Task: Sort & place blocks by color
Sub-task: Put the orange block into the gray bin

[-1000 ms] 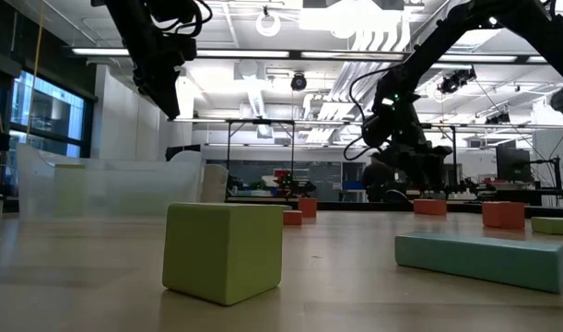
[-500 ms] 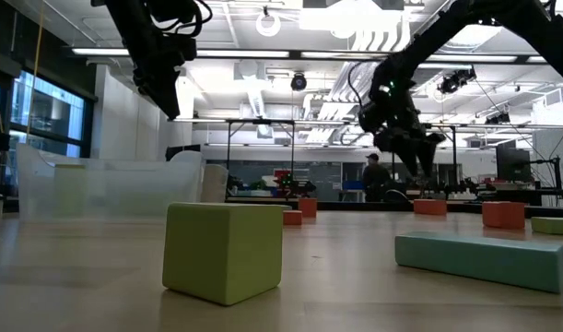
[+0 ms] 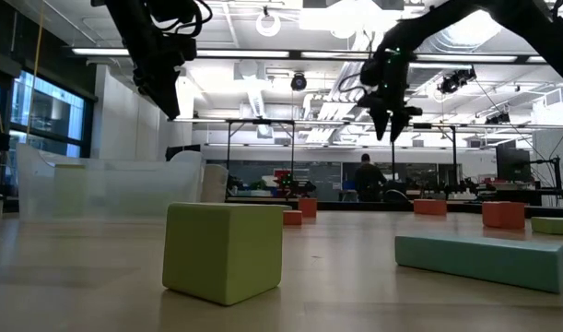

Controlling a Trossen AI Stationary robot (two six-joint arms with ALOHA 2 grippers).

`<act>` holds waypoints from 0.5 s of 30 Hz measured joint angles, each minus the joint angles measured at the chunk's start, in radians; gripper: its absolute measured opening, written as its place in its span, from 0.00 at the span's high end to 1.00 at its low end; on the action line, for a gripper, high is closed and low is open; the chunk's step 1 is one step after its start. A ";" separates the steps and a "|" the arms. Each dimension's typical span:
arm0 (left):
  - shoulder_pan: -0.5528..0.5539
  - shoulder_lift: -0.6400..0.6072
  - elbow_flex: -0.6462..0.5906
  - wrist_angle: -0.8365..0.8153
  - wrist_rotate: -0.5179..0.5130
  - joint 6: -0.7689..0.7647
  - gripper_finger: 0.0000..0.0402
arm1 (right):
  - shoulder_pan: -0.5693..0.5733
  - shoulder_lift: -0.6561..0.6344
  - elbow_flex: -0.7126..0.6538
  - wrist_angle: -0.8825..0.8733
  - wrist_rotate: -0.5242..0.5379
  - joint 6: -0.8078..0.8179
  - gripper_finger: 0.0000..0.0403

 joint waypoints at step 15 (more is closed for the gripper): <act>0.000 0.000 0.000 0.000 0.000 -0.027 0.67 | -0.123 0.000 0.036 0.197 -0.041 -0.051 0.49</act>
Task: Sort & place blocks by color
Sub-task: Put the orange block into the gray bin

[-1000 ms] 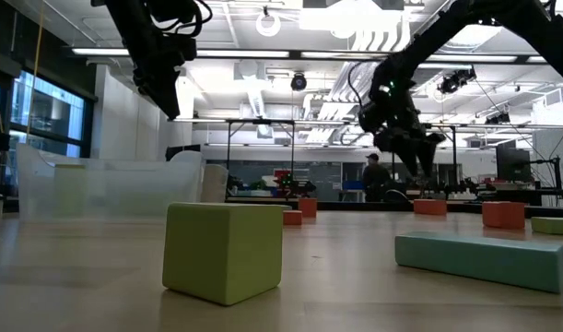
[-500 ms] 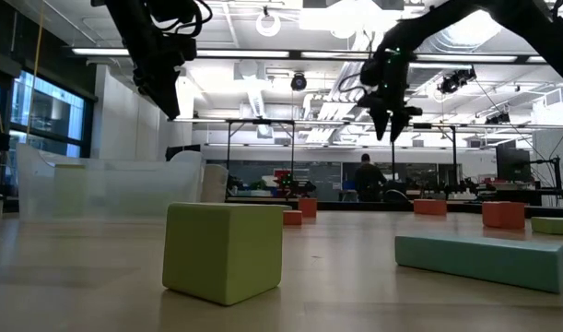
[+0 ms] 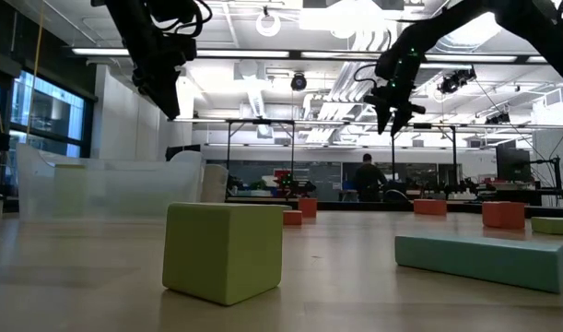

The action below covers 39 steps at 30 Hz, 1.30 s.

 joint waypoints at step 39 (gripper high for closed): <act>0.000 0.000 0.000 0.000 -0.012 -0.048 0.67 | 0.145 0.169 -0.366 -0.439 0.006 0.043 0.49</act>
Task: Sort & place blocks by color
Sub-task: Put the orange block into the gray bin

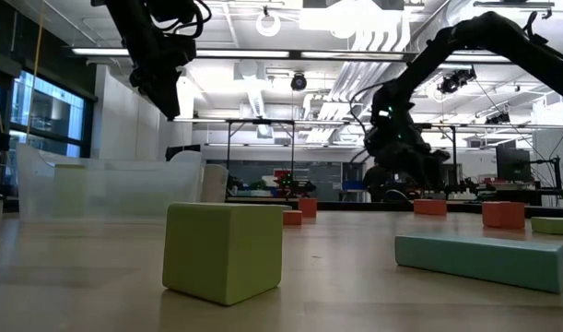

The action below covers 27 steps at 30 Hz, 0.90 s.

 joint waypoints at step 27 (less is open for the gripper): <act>0.000 0.000 0.000 0.000 0.000 0.000 0.67 | 0.007 0.000 -0.047 0.050 -0.038 -0.004 0.49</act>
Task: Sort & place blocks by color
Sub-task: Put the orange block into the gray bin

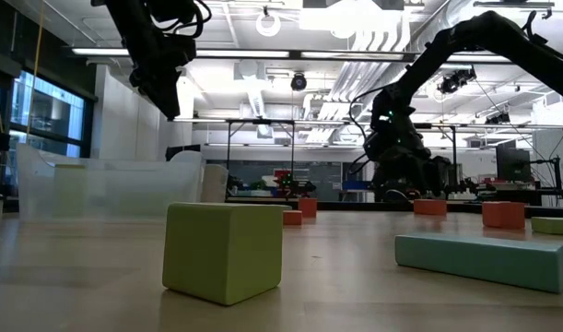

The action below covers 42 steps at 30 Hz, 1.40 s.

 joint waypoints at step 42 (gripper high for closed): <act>0.000 0.000 0.000 0.000 0.000 0.000 0.67 | 0.008 0.006 0.382 -0.046 -0.012 -0.083 0.49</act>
